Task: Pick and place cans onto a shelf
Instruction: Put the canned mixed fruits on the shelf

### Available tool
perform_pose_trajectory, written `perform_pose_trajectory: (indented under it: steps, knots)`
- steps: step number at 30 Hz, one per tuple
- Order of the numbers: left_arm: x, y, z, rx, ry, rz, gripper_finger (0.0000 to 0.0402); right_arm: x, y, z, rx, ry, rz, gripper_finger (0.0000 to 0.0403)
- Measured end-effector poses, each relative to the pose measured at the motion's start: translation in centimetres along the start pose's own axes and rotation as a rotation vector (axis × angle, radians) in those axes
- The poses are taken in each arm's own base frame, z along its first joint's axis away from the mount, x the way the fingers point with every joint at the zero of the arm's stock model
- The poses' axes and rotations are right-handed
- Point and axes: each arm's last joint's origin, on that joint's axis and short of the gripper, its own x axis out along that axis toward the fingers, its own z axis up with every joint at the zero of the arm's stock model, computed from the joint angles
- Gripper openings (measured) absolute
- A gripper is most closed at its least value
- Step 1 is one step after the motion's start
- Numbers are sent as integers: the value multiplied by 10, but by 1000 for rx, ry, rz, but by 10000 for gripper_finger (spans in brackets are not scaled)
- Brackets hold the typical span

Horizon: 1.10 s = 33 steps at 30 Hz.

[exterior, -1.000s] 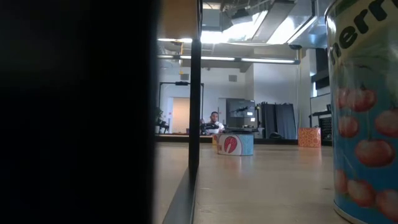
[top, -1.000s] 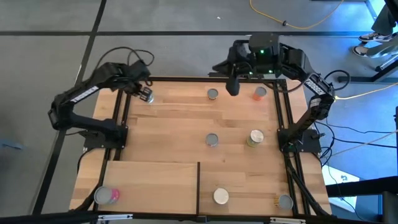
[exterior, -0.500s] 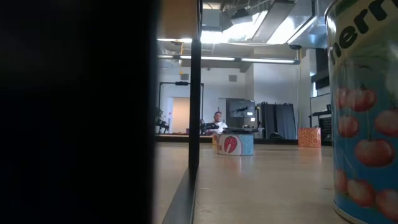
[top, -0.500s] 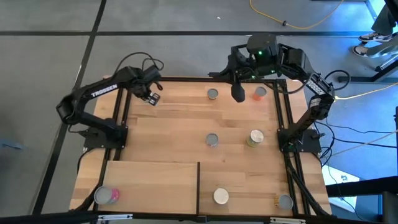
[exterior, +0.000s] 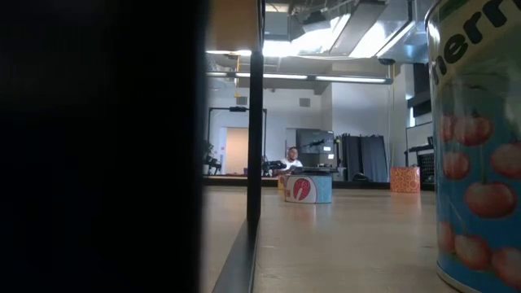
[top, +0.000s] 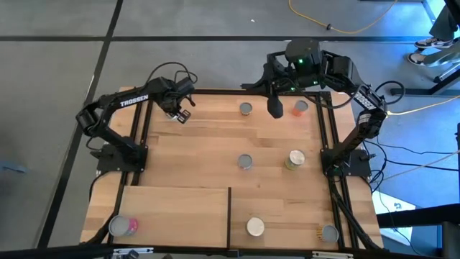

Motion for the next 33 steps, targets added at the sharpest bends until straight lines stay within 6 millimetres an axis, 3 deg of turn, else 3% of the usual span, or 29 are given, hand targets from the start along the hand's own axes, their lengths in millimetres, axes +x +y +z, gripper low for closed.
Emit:
perform_pose_trajectory:
  steps: [8,16,24,33]
  knots:
    - [12,-3,5,16,24,74,23,0,0,0,0,0,0,16]
    - [12,-5,4,32,52,-9,4,0,0,0,3,0,0,16]
    - [12,-7,3,40,69,-54,30,0,0,0,4,0,-1,16]
    - [12,-5,4,41,42,25,63,0,0,0,2,0,-1,16]
